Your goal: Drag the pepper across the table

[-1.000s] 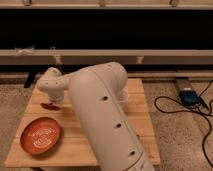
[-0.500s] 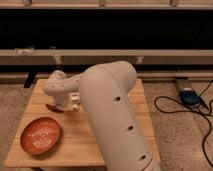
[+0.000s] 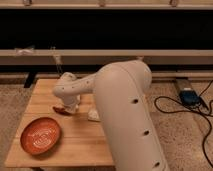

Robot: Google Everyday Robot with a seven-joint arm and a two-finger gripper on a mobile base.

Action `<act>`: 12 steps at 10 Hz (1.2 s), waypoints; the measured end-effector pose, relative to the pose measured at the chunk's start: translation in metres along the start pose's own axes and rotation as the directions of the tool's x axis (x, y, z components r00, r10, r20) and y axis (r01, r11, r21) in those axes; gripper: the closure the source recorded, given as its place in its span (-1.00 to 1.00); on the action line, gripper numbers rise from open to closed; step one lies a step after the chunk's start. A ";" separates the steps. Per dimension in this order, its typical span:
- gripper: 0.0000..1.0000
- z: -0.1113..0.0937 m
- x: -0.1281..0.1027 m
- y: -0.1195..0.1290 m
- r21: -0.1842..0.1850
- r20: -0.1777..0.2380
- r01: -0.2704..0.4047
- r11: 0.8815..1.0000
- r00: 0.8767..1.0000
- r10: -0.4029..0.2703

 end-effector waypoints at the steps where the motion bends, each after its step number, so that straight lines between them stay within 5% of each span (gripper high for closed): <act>1: 1.00 -0.002 -0.013 -0.002 0.007 0.002 -0.014 1.000 1.000 0.014; 12: 0.99 -0.022 -0.141 -0.037 0.087 -0.041 -0.133 0.987 0.990 0.137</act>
